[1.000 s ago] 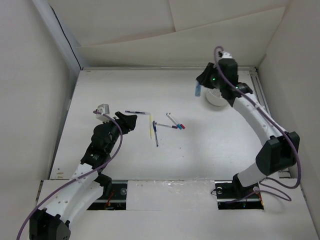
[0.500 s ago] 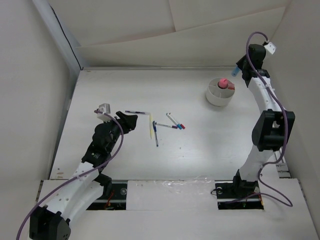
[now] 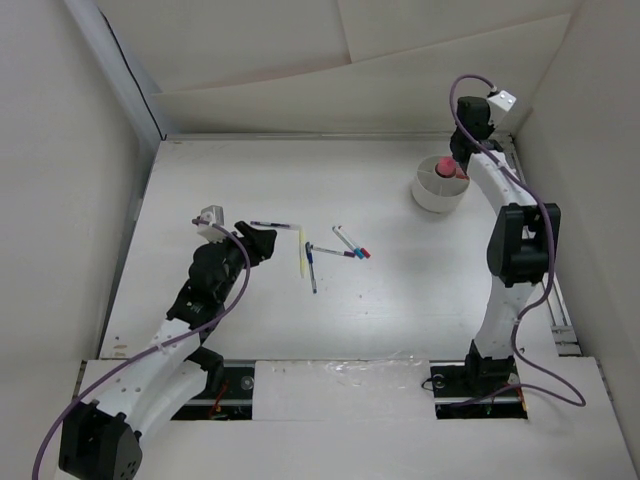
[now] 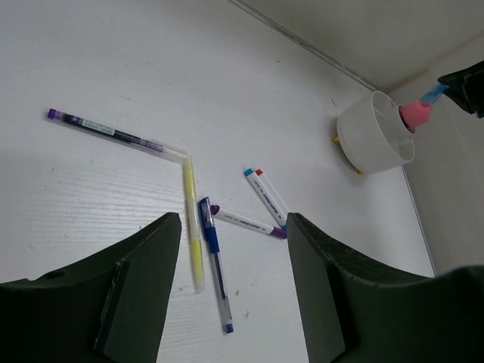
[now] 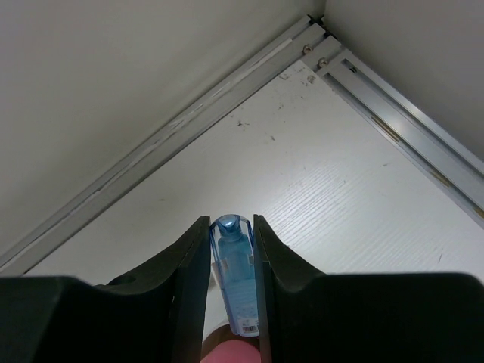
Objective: Sort the stationery into containers
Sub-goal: Place the stationery in the storage box.
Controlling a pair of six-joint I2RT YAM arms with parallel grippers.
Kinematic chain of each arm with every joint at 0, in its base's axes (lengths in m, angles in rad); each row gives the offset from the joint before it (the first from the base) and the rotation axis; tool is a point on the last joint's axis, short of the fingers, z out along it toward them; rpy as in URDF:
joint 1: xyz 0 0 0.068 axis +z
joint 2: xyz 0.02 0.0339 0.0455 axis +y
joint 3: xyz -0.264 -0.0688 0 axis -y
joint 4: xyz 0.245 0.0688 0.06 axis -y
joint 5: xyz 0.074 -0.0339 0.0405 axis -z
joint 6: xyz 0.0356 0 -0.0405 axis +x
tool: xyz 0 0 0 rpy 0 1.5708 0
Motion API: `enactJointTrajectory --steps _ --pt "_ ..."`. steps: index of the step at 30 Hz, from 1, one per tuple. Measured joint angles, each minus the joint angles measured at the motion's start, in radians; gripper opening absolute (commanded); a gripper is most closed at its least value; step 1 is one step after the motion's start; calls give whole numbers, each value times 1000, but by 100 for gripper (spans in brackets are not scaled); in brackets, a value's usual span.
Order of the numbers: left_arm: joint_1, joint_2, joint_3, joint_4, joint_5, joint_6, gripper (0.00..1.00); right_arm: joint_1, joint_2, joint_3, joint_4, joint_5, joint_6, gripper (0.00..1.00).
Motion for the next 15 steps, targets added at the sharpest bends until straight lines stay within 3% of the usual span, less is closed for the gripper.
enactJointTrajectory --steps 7,15 --pt "0 7 0 4 -2 0 54 75 65 40 42 129 -58 11" --pt "0 7 0 4 -5 0 54 81 123 64 43 231 -88 11"
